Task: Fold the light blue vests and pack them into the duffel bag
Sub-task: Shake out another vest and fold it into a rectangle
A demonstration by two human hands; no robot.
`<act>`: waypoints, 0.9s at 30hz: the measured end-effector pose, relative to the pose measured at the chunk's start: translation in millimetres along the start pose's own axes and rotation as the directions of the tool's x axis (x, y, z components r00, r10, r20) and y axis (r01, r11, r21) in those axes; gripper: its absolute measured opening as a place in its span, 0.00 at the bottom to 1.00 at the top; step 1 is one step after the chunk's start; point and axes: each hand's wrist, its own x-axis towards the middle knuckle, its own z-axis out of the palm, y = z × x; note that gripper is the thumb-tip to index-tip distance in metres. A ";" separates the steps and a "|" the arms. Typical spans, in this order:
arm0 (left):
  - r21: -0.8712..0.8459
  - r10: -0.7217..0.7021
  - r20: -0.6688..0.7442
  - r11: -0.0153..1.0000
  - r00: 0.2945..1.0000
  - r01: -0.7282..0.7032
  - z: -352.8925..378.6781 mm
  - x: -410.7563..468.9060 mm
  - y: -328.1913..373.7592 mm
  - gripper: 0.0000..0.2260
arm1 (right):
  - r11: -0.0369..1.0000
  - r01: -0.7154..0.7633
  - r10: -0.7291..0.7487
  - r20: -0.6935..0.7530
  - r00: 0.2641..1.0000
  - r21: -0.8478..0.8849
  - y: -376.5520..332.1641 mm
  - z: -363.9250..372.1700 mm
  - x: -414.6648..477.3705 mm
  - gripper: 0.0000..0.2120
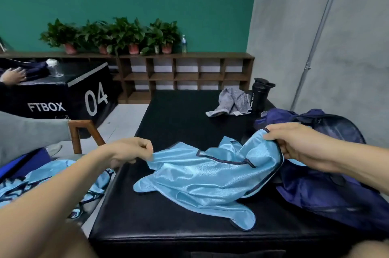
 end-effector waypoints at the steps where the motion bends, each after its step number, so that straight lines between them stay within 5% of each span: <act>1: 0.016 -0.020 0.081 1.000 0.997 0.019 -8.0 -10.7 -8.2 0.12 | 1.000 -0.006 0.006 -0.001 1.000 0.010 1.9 2.6 -0.7 0.21; 5: 0.143 -0.202 0.243 0.975 0.949 0.171 -13.2 -38.5 -22.7 0.23 | 0.998 -0.032 0.030 0.022 0.999 0.058 11.8 12.5 0.1 0.07; 9: 0.115 -0.260 -0.005 0.959 0.966 0.259 -1.2 -29.4 -17.2 0.30 | 0.997 -0.053 0.051 0.040 0.998 0.056 18.8 20.7 -2.7 0.14; 13: -0.043 -0.228 -0.198 0.974 0.953 0.223 10.7 -1.2 -1.1 0.28 | 0.998 -0.050 0.047 0.079 0.996 0.033 22.1 22.6 -8.9 0.24; 15: -0.042 -0.233 -0.228 0.972 0.945 0.229 18.6 11.1 9.2 0.26 | 0.997 -0.060 0.056 0.087 0.995 0.039 23.0 22.0 -11.1 0.22; 21: -0.129 -0.305 -0.194 0.950 0.932 0.284 36.2 43.4 17.4 0.24 | 0.995 -0.095 0.093 0.077 0.993 0.013 24.5 17.5 -21.4 0.13; 27: -0.474 -0.204 -0.044 0.866 0.978 0.159 27.5 39.6 35.2 0.17 | 0.996 -0.075 0.070 0.086 0.994 0.045 14.1 11.7 -30.9 0.15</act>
